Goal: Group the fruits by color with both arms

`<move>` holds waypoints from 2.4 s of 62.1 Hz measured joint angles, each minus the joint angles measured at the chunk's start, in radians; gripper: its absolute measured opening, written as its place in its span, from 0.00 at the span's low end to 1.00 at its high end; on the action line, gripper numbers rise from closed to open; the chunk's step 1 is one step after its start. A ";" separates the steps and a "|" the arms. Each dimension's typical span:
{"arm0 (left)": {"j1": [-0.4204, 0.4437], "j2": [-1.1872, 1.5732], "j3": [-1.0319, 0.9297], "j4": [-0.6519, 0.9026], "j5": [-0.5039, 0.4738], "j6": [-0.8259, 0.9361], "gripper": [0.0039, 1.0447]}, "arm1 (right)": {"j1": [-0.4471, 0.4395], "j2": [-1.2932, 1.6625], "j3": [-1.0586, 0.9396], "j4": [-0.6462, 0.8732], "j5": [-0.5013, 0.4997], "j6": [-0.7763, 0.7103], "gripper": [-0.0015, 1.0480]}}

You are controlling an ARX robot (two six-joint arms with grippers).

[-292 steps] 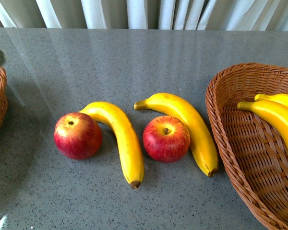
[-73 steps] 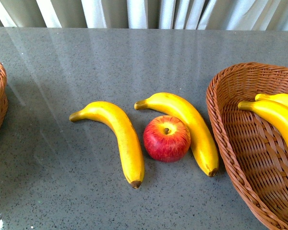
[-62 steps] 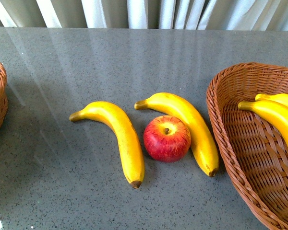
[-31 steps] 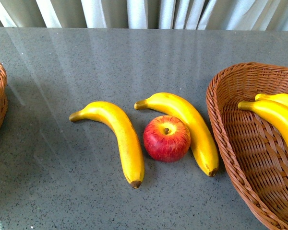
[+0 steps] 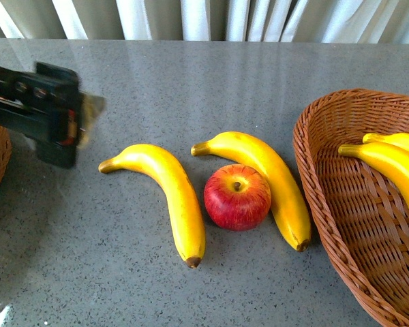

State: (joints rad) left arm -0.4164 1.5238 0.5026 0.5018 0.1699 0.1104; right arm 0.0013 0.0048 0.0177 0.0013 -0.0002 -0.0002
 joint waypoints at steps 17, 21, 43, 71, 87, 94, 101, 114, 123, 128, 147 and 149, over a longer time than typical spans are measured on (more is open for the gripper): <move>-0.040 0.104 0.057 0.010 0.106 0.144 0.91 | 0.000 0.000 0.000 0.000 0.000 0.000 0.91; -0.048 0.121 0.066 -0.013 0.144 0.178 0.91 | 0.000 0.000 0.000 0.000 0.000 0.000 0.91; -0.112 0.246 0.167 -0.072 0.254 0.273 0.91 | 0.000 0.000 0.000 0.000 0.000 0.000 0.91; -0.159 0.373 0.241 -0.078 0.272 0.297 0.91 | 0.000 0.000 0.000 0.000 0.000 0.000 0.91; -0.170 0.421 0.289 -0.090 0.263 0.298 0.91 | 0.000 0.000 0.000 0.000 0.000 0.000 0.91; -0.177 0.437 0.304 -0.091 0.257 0.299 0.91 | 0.000 0.000 0.000 0.000 0.000 0.000 0.91; -0.188 0.462 0.328 -0.091 0.243 0.298 0.91 | 0.000 0.000 0.000 0.000 0.000 0.000 0.91; -0.204 0.495 0.349 -0.089 0.229 0.295 0.91 | 0.000 0.000 0.000 0.000 0.000 0.000 0.91; -0.210 0.508 0.354 -0.089 0.222 0.292 0.91 | 0.000 0.000 0.000 0.000 0.000 0.000 0.91; -0.212 0.511 0.355 -0.089 0.221 0.291 0.91 | 0.000 0.000 0.000 0.000 0.000 0.000 0.91; -0.213 0.512 0.354 -0.076 0.218 0.285 0.70 | 0.000 0.000 0.000 0.000 0.000 0.000 0.91; -0.213 0.508 0.351 -0.074 0.215 0.283 0.70 | 0.000 0.000 0.000 0.000 0.000 0.000 0.91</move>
State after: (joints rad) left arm -0.6296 2.0319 0.8536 0.4274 0.3847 0.3939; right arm 0.0013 0.0048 0.0177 0.0013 -0.0002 -0.0002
